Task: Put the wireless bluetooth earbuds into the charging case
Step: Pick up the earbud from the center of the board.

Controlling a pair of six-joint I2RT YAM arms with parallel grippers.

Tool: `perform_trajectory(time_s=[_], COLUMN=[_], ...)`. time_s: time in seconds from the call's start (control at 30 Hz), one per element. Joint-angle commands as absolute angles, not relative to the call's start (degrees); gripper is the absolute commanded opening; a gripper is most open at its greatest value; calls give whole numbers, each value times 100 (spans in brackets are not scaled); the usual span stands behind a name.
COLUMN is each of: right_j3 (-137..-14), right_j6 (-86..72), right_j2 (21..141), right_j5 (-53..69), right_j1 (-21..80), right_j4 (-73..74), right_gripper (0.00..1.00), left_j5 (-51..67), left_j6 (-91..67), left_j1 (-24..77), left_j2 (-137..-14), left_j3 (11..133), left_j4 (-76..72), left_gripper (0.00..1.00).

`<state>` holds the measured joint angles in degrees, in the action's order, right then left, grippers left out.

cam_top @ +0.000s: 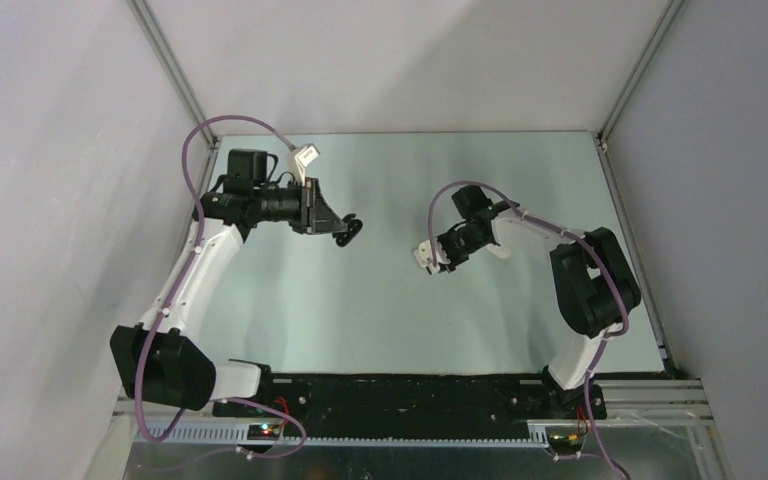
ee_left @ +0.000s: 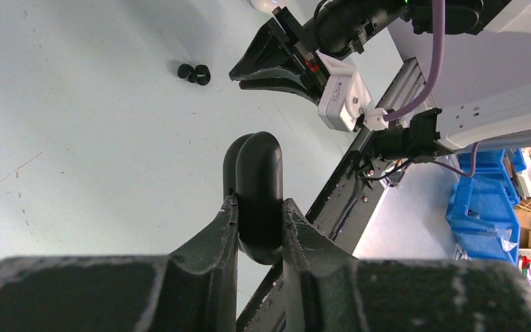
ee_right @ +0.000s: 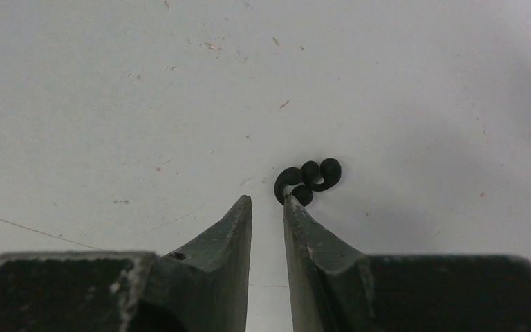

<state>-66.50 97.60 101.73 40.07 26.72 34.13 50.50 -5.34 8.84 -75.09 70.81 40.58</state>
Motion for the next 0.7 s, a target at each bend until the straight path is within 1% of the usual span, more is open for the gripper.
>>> perform_trajectory(time_s=[0.0, 0.3, 0.67], right_j3=[-6654, -6663, -6934], right_j6=[9970, 9917, 9949], right_j2=[10351, 10630, 10937], right_j5=[3848, 3447, 3235], right_j1=[2775, 2874, 2845], right_j4=[3229, 2873, 2857], right_gripper=[27, 28, 29], left_j5=[5015, 5011, 4993], left_j6=[-379, -370, -373], left_j1=[824, 775, 744], left_j2=[-7462, -7505, -7564], left_j3=[7208, 7206, 7243], left_j4=[4054, 4076, 4076], left_gripper=[0, 0, 0])
